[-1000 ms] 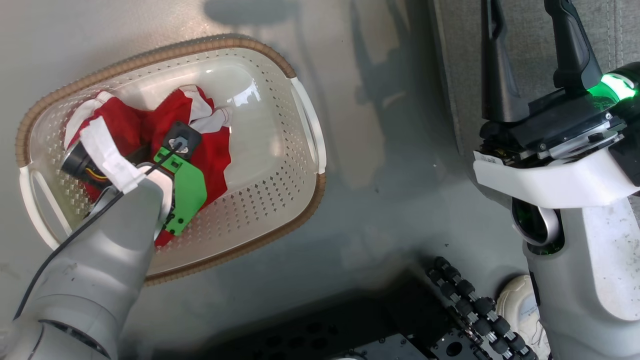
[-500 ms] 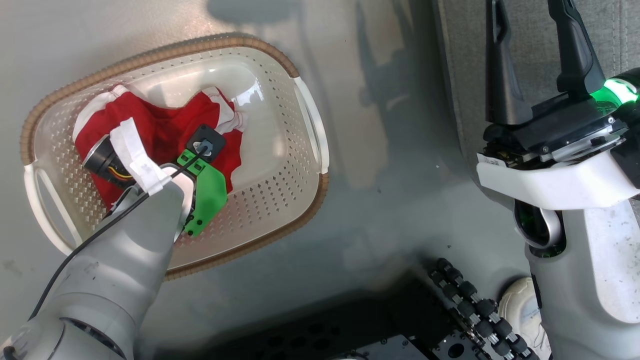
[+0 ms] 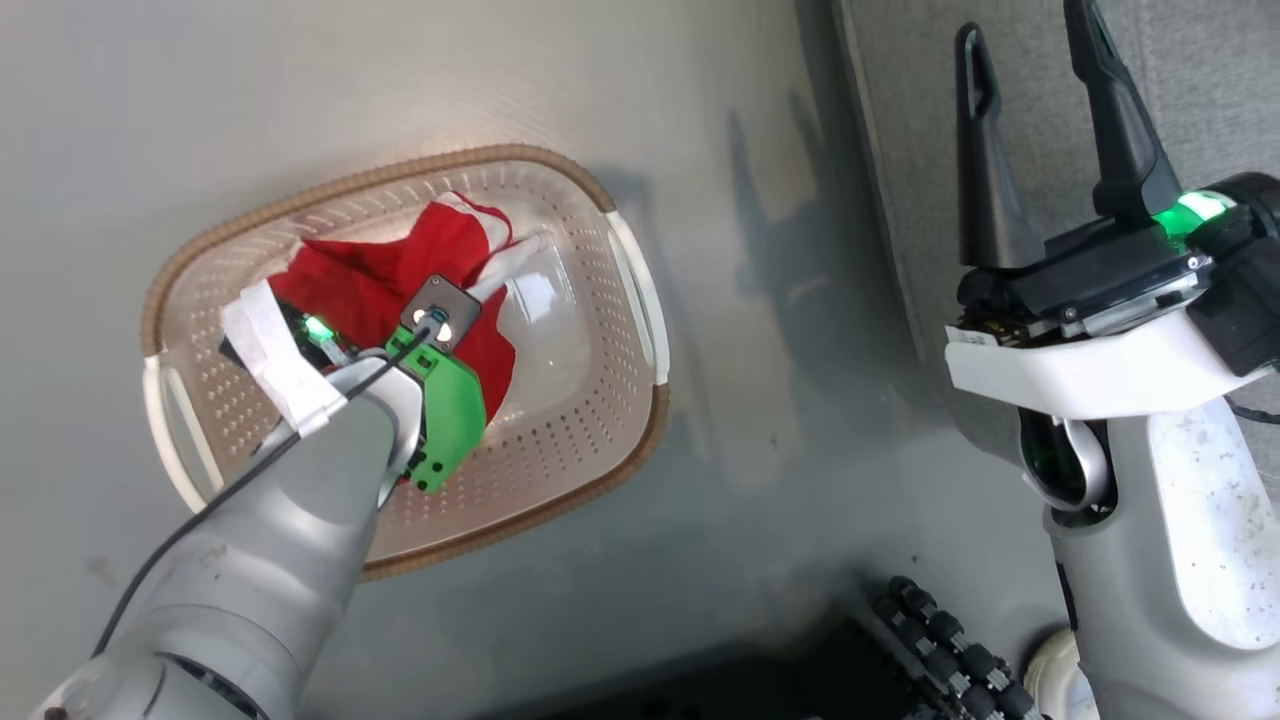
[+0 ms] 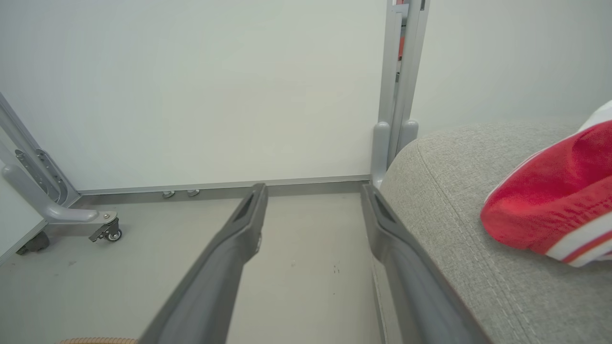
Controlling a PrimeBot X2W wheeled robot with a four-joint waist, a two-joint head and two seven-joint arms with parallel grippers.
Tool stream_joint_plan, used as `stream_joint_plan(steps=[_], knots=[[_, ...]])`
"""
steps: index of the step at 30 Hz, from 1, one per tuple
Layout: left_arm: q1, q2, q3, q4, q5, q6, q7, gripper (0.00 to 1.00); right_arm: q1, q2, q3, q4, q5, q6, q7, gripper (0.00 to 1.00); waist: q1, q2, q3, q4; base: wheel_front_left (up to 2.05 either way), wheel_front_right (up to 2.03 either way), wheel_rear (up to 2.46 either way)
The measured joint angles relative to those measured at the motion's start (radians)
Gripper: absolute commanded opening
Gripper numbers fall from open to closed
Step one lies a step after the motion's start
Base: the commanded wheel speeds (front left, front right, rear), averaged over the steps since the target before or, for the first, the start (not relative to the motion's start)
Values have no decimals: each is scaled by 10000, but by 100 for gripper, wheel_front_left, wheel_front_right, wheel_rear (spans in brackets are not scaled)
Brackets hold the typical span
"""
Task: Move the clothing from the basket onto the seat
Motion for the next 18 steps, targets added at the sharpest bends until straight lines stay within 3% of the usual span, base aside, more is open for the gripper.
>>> stream_joint_plan(steps=[10, 18], knots=[[1106, -313, -151, -393, -541, -182, -1168, 0, 846, 4, -240, 769, -201, 0, 0, 100, -1, 0, -2013, 421, 0, 0, 0], [1873, -376, 12, -1536, -989, -222, -1298, 0, 1578, 8, -470, 1229, -332, 0, 0, 100, -1, 0, -3477, 819, 0, 0, 0]])
